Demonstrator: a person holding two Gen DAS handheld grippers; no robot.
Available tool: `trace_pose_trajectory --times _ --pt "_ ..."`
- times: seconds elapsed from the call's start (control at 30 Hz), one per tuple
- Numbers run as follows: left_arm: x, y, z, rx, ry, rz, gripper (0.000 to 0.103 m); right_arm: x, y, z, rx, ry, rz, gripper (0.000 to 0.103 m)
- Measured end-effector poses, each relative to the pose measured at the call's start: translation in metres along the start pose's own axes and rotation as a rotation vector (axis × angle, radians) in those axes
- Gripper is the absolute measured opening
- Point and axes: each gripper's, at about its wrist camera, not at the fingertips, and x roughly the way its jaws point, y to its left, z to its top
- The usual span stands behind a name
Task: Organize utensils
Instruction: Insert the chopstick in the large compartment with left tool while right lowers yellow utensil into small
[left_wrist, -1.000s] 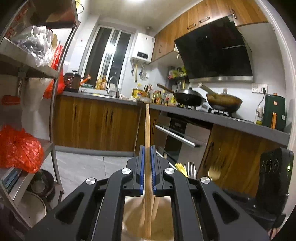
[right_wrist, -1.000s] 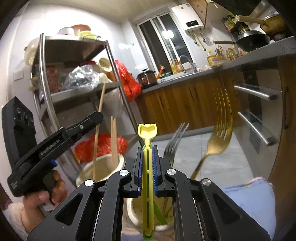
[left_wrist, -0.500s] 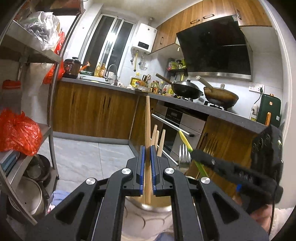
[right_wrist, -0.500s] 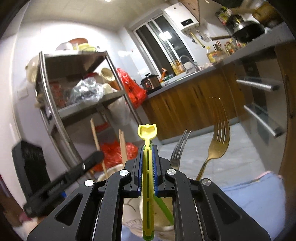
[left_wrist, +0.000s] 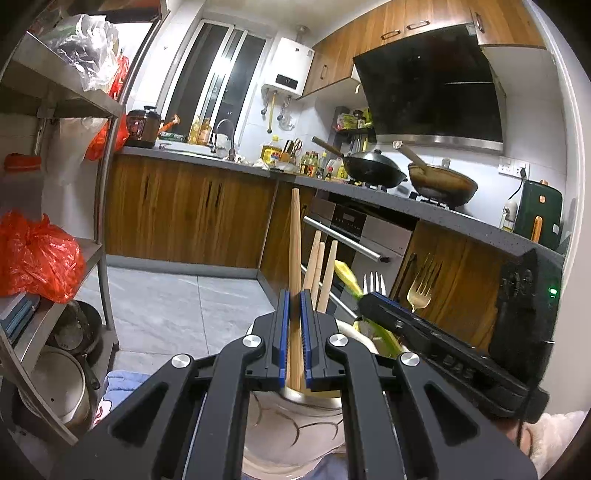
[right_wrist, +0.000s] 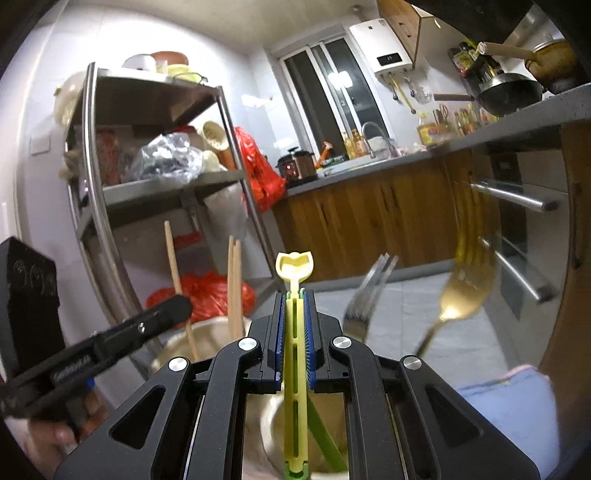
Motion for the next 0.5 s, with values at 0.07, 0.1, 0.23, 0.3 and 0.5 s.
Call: trace_pose_trajectory --times 0.07,0.1,0.23,0.3,0.5 --pt "0.0 -0.001 0.001 0.009 0.008 0.007 0.006 -0.008 -0.001 -0.001 -0.007 0.013 -0.01 0.01" --pt "-0.001 -0.003 0.001 0.015 0.011 0.008 0.006 -0.012 -0.001 -0.002 -0.009 0.02 -0.013 0.01" --pt "-0.004 -0.008 0.002 0.038 0.034 0.02 0.01 -0.023 0.0 -0.004 -0.028 0.041 -0.036 0.01" --pt "-0.008 -0.012 0.002 0.049 0.037 0.026 0.017 -0.026 -0.001 -0.006 -0.026 0.045 -0.048 0.01" --pt "-0.025 -0.017 0.0 0.033 0.027 0.02 0.019 -0.019 -0.009 0.005 0.066 -0.009 -0.005 0.01"
